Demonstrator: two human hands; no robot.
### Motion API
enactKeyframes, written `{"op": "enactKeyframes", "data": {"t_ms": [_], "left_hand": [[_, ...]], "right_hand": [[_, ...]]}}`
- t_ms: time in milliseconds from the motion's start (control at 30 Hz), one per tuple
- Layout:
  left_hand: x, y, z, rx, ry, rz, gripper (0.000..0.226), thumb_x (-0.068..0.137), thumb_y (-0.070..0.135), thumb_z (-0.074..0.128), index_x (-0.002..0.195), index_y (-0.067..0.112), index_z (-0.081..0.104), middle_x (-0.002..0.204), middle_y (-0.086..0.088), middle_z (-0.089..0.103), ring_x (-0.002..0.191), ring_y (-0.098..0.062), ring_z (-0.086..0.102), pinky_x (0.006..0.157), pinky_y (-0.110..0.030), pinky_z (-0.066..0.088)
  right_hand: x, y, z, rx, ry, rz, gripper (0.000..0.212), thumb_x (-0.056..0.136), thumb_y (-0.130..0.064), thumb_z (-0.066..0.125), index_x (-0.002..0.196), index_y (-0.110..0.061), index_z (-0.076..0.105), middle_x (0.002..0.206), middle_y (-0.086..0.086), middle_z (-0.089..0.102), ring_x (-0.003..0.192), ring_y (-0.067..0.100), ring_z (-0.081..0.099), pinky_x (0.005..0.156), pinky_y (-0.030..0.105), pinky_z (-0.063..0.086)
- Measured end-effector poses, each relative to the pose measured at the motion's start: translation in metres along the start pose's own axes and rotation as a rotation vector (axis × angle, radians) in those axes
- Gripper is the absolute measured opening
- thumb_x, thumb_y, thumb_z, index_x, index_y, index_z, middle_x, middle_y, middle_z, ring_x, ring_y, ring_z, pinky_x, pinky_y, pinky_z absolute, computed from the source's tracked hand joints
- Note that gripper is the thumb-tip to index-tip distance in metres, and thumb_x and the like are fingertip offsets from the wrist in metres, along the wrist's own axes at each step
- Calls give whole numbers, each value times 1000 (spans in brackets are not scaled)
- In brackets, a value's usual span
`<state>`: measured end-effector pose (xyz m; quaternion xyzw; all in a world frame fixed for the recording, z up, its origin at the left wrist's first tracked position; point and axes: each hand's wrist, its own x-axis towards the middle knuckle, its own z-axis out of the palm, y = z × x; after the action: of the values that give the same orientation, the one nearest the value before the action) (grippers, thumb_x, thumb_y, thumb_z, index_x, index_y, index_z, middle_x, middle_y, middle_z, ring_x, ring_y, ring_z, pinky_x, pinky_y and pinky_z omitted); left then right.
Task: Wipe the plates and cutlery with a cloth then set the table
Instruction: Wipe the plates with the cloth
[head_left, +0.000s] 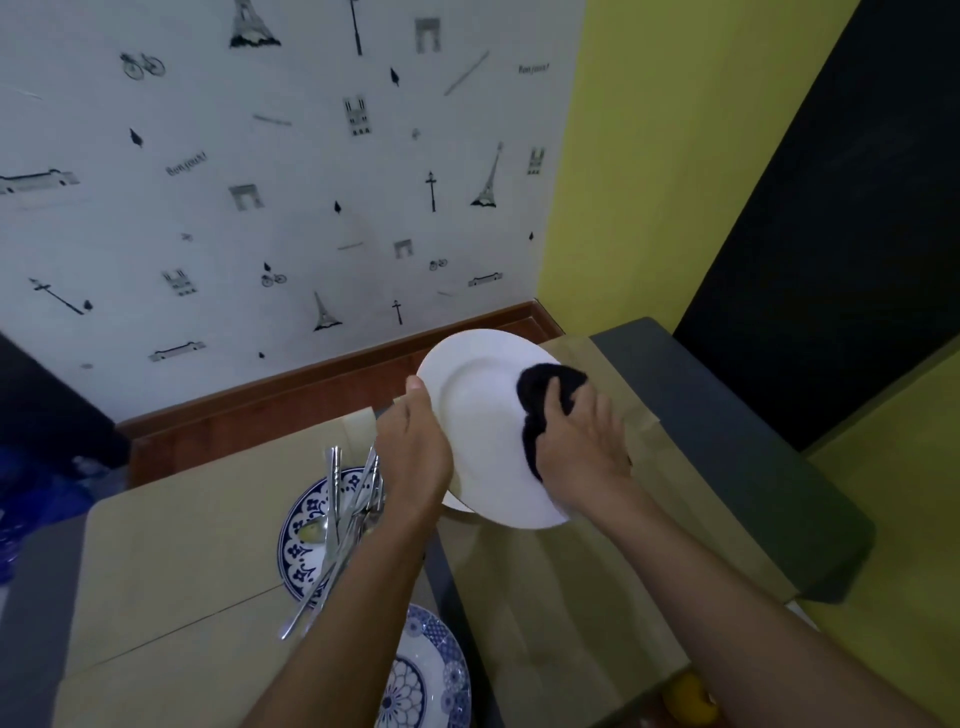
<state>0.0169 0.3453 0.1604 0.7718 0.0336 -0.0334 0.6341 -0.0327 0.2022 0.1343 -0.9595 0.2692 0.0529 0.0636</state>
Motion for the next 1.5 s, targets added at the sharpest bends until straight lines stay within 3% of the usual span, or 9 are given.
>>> {"op": "enactKeyframes", "data": {"t_ms": [167, 433, 633, 800, 900, 1033, 1133, 1333, 1500], "left_hand": [[11, -8, 2, -32, 91, 4, 52, 107, 45, 30, 63, 19, 40, 63, 4, 49, 61, -15, 47, 57, -29, 33], [6, -13, 15, -7, 8, -4, 51, 108, 41, 28, 77, 17, 60, 84, -6, 64, 81, -17, 60, 69, -35, 45], [24, -22, 1, -65, 27, -93, 45, 106, 44, 31, 76, 22, 57, 88, -3, 65, 85, -18, 62, 75, -38, 52], [21, -53, 4, -18, -42, -138, 49, 106, 49, 28, 86, 19, 62, 87, -5, 65, 80, -20, 62, 66, -33, 48], [16, -73, 8, -2, -106, -184, 45, 106, 51, 29, 92, 28, 65, 93, -5, 68, 86, -22, 66, 75, -38, 55], [9, -100, 15, 41, -233, -245, 43, 105, 53, 33, 102, 25, 66, 99, -4, 69, 90, -21, 66, 73, -35, 55], [1, -122, 20, 82, -344, -269, 40, 106, 46, 36, 108, 21, 67, 102, -5, 70, 92, -20, 67, 75, -34, 55], [-16, -160, 24, 95, -532, -384, 31, 107, 38, 39, 107, 24, 66, 101, 2, 70, 91, -13, 68, 68, -25, 53], [-25, -185, 30, 142, -638, -489, 41, 106, 44, 39, 134, 20, 56, 121, -3, 66, 110, -23, 63, 99, -48, 52]], "right_hand": [[-27, -11, 6, 161, -121, -141, 62, 106, -29, 35, 163, -11, 19, 151, 19, 33, 135, 35, 33, 114, 44, 33], [-17, -30, 4, 483, -50, -403, 62, 106, -25, 42, 163, -34, 19, 138, 10, 38, 122, 26, 38, 110, 41, 38], [-30, -10, 15, 570, -198, -537, 48, 103, -18, 48, 149, -31, 53, 112, 1, 50, 106, 16, 45, 95, 31, 44], [-31, 21, 19, 399, -213, -400, 33, 94, -20, 51, 106, -34, 78, 102, 0, 57, 97, 19, 57, 84, 35, 50], [-27, 35, 22, 497, -164, -170, 25, 90, -20, 50, 71, -23, 66, 86, -4, 58, 84, 21, 59, 77, 37, 52], [-19, 49, 22, 743, -91, 49, 23, 88, -14, 52, 68, -4, 53, 64, 11, 49, 62, 20, 48, 60, 34, 36], [-19, 56, 15, 965, -82, 178, 34, 88, -10, 49, 57, -16, 36, 54, -4, 34, 51, 13, 34, 54, 29, 26], [-30, 60, -6, 1239, -63, 226, 60, 91, 10, 35, 45, -25, 54, 41, -16, 52, 36, -1, 50, 39, 10, 36], [-31, 69, 5, 1248, -38, 276, 52, 90, 6, 39, 48, -23, 50, 43, -18, 49, 41, 3, 45, 41, 13, 35]]}}
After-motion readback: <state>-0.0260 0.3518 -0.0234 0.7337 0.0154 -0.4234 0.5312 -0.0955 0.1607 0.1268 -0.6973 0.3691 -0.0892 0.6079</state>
